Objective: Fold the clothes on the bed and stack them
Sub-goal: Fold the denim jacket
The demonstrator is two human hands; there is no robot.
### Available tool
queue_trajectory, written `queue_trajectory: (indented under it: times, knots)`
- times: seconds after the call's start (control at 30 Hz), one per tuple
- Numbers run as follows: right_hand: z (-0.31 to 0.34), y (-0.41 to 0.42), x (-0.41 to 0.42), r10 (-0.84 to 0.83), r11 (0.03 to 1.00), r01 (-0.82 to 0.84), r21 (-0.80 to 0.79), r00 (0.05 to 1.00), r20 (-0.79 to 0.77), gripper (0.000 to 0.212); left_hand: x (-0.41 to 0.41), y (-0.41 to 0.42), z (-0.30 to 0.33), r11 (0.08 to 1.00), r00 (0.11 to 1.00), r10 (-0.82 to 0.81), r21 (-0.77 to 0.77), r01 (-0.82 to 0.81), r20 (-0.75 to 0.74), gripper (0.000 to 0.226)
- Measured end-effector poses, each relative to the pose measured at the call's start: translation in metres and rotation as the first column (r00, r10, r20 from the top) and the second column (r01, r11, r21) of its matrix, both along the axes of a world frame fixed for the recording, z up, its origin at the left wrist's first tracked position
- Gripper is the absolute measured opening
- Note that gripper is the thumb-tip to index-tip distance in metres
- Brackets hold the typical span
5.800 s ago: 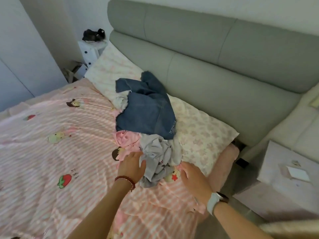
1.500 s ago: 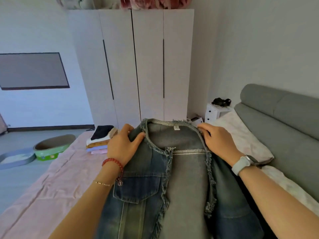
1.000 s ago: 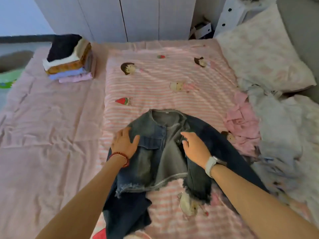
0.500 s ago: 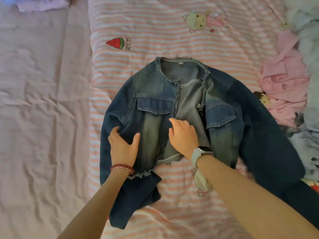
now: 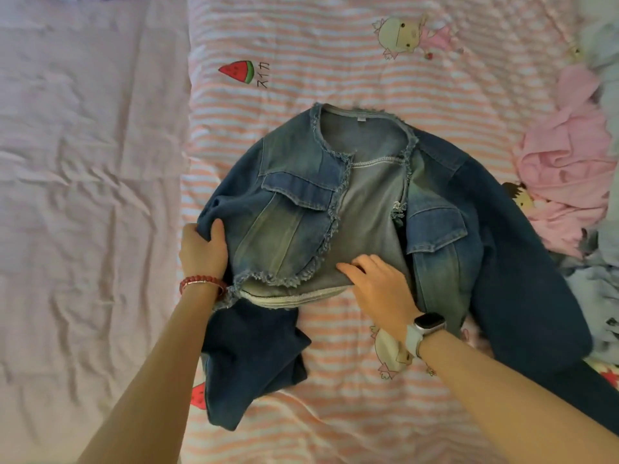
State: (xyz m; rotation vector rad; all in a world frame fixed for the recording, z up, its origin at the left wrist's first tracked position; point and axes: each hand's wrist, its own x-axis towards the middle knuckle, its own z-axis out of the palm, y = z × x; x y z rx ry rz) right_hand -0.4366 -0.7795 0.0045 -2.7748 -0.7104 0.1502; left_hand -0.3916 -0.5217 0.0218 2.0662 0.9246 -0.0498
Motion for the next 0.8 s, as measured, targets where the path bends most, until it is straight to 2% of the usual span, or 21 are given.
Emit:
queue_trajectory:
  times: [0.03, 0.07, 0.13, 0.17, 0.2, 0.23, 0.27, 0.33, 0.4, 0.47, 0.57, 0.63, 0.7, 0.77, 0.8]
  knots:
    - [0.003, 0.002, 0.002, 0.086, 0.996, -0.086, 0.004, 0.995, -0.046, 0.040, 0.000, 0.003, 0.001, 1.000, 1.000, 0.015, 0.005, -0.015, -0.009, 0.032]
    - [0.004, 0.004, 0.003, 0.183, 0.981, -0.190, -0.030, 0.971, -0.155, 0.040, -0.002, 0.006, 0.002, 1.000, 0.999, 0.002, 0.016, -0.002, -0.034, 0.033]
    - [0.000, 0.003, 0.001, 0.209, 0.945, -0.305, -0.115, 0.838, -0.505, 0.045, -0.010, 0.008, 0.000, 0.993, 0.986, -0.111, 0.015, 0.114, -0.124, 0.036]
    - [0.000, 0.002, 0.001, 0.142, 0.951, -0.284, -0.125, 0.758, -0.637, 0.048, -0.016, 0.007, -0.002, 0.985, 0.972, -0.171, -0.015, 0.170, -0.159, 0.036]
    - [-0.001, 0.003, 0.003, 0.062, 0.984, -0.159, -0.082, 0.729, -0.681, 0.050, -0.023, 0.006, -0.004, 0.978, 0.962, -0.210, -0.057, 0.203, -0.176, 0.035]
    - [0.000, 0.007, 0.007, -0.025, 1.000, 0.028, -0.008, 0.732, -0.681, 0.050, -0.030, 0.004, -0.005, 0.973, 0.958, -0.224, -0.094, 0.210, -0.179, 0.032]
    - [0.000, 0.014, 0.015, -0.112, 0.973, 0.217, 0.084, 0.751, -0.651, 0.049, -0.036, 0.002, -0.006, 0.972, 0.959, -0.220, -0.117, 0.202, -0.176, 0.029]
    - [-0.003, 0.031, 0.034, -0.271, 0.856, 0.473, 0.209, 0.755, -0.598, 0.048, -0.045, -0.002, -0.009, 0.976, 0.968, -0.206, -0.102, 0.193, -0.142, 0.023]
    - [-0.009, 0.048, 0.056, -0.406, 0.721, 0.648, 0.247, 0.683, -0.607, 0.047, -0.049, -0.004, -0.011, 0.980, 0.978, -0.191, -0.075, 0.185, -0.082, 0.020]
    - [-0.013, 0.060, 0.082, -0.496, 0.640, 0.721, 0.265, 0.652, -0.573, 0.047, -0.049, -0.005, -0.012, 0.985, 0.987, -0.156, -0.085, 0.152, -0.045, 0.020]
    - [-0.022, 0.061, 0.121, -0.582, 0.579, 0.769, 0.270, 0.622, -0.524, 0.051, -0.046, -0.007, -0.015, 0.987, 0.989, -0.133, -0.103, 0.126, -0.068, 0.025]
    - [-0.031, 0.055, 0.146, -0.620, 0.517, 0.836, 0.185, 0.515, -0.592, 0.051, -0.044, -0.010, -0.019, 0.991, 0.987, -0.124, -0.062, 0.119, -0.098, 0.032]
    - [-0.039, 0.049, 0.162, -0.618, 0.450, 0.882, 0.141, 0.422, -0.664, 0.039, -0.044, -0.013, -0.022, 0.992, 0.986, -0.127, -0.020, 0.126, -0.109, 0.034]
    - [-0.039, 0.048, 0.166, -0.626, 0.464, 0.872, 0.157, 0.448, -0.638, 0.024, -0.044, -0.016, -0.023, 0.995, 0.992, -0.100, -0.011, 0.100, -0.078, 0.030]
    - [-0.035, 0.047, 0.166, -0.646, 0.510, 0.840, 0.187, 0.517, -0.561, 0.024, -0.045, -0.017, -0.022, 0.997, 0.995, -0.079, -0.006, 0.078, -0.056, 0.027]
